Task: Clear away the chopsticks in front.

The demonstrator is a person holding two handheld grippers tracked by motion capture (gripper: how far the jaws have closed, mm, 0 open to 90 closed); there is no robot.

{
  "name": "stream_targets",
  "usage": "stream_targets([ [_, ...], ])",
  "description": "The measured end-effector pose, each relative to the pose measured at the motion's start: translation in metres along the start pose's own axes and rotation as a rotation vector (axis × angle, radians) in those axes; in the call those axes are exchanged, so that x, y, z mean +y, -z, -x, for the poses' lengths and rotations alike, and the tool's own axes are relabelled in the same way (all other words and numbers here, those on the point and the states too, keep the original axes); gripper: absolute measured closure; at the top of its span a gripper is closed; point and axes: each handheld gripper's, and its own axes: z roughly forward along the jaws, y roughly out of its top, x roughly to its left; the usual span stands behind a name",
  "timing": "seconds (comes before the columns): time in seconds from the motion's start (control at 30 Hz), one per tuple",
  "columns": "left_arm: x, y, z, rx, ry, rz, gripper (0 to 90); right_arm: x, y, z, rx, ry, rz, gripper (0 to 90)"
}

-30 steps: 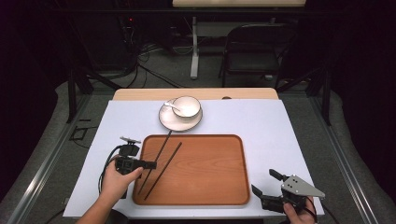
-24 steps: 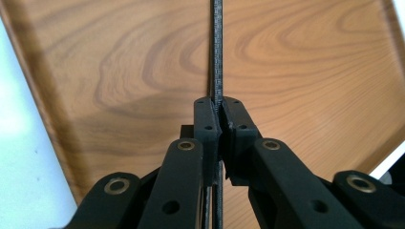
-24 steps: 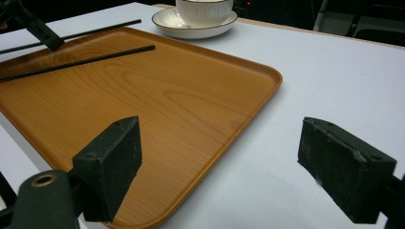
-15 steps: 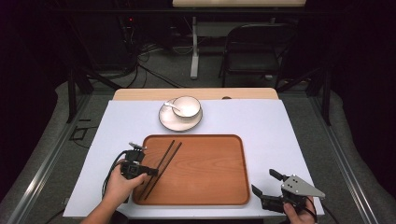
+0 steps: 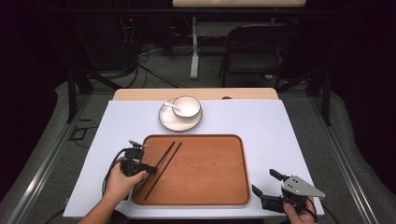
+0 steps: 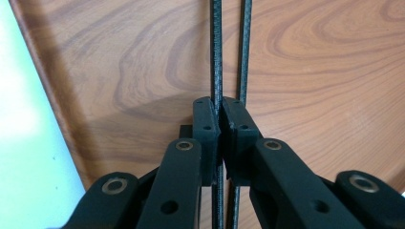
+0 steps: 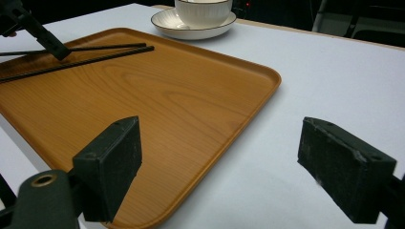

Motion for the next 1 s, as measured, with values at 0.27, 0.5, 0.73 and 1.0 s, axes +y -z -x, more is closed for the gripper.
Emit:
stream_targets([
  [0.27,-0.004,0.0,-0.002,0.008,-0.006,0.001,80.7,0.0,0.0,0.0,0.0,-0.002,0.001,14.5],
  [0.5,-0.016,0.017,0.0,0.0,-0.073,0.149,64.5,0.0,0.0,0.0,0.001,-0.005,0.002,14.5],
  [0.73,-0.038,0.036,-0.005,-0.001,-0.125,0.374,50.3,0.0,0.0,0.0,-0.002,-0.005,-0.002,14.5],
  [1.0,-0.06,0.045,-0.017,0.002,-0.119,0.482,45.0,0.0,0.0,0.0,-0.005,-0.007,-0.004,14.4],
])
